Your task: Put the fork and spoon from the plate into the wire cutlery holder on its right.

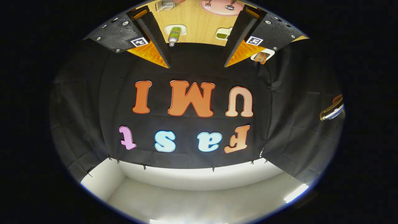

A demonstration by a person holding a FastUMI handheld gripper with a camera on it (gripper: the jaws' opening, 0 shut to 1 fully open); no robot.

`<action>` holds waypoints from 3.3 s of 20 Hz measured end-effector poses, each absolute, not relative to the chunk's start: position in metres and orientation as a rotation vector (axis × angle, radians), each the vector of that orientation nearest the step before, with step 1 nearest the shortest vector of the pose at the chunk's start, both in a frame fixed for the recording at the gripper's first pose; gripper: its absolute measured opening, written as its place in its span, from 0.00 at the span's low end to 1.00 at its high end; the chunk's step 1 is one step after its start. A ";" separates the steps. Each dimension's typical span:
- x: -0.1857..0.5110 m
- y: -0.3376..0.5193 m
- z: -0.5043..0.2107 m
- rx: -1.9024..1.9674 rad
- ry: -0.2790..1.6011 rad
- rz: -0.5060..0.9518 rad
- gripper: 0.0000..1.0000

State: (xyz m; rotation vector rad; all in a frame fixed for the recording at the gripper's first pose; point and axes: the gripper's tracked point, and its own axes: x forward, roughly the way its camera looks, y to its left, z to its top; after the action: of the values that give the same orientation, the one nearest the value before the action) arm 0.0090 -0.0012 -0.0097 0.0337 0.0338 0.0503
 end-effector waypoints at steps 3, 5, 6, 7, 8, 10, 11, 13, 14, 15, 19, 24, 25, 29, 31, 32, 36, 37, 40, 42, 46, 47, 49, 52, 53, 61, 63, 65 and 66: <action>0.008 -0.002 -0.018 0.030 0.052 0.047 0.98; 0.008 0.001 -0.028 0.032 0.080 0.050 0.98; 0.008 0.002 -0.033 0.034 0.094 0.051 0.98; 0.009 0.004 -0.037 0.036 0.107 0.054 0.98; 0.009 0.005 -0.042 0.035 0.122 0.055 0.98; 0.008 0.009 -0.052 0.030 0.152 0.061 0.98; 0.009 0.012 -0.056 0.026 0.165 0.065 0.98; 0.009 0.016 -0.068 0.014 0.194 0.073 0.98; 0.009 0.019 -0.073 0.010 0.210 0.079 0.98; 0.008 0.022 -0.077 0.006 0.226 0.084 0.98; 0.006 0.032 -0.099 -0.010 0.287 0.103 0.98; 0.008 0.046 -0.114 -0.013 0.333 0.117 0.98; 0.007 0.049 -0.117 -0.014 0.342 0.118 0.98; 0.001 0.061 -0.137 0.011 0.406 0.113 0.98; -0.003 0.065 -0.148 0.019 0.446 0.098 0.98; -0.006 0.067 -0.155 0.023 0.471 0.091 0.98; -0.019 0.083 -0.185 0.024 0.587 0.076 0.99; -0.023 0.086 -0.193 0.017 0.619 0.072 0.98; -0.033 0.093 -0.217 -0.008 0.706 0.087 0.98; -0.038 0.097 -0.235 -0.011 0.767 0.119 0.98; -0.043 0.098 -0.278 -0.023 0.902 0.193 0.94; -0.046 0.097 -0.289 -0.035 0.938 0.212 0.93; -0.053 0.094 -0.309 -0.060 1.003 0.241 0.90; -0.060 0.092 -0.334 -0.080 1.086 0.270 0.86; -0.063 0.090 -0.341 -0.085 1.107 0.277 0.84; -0.076 0.078 -0.381 -0.086 1.245 0.280 0.72; -0.075 0.076 -0.388 -0.088 1.270 0.284 0.69; -0.079 0.073 -0.398 -0.104 1.307 0.281 0.65; -0.080 0.072 -0.402 -0.111 1.325 0.285 0.63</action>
State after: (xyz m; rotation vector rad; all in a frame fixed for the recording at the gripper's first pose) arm -0.0802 0.0725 -0.4021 -0.1111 1.3248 0.2853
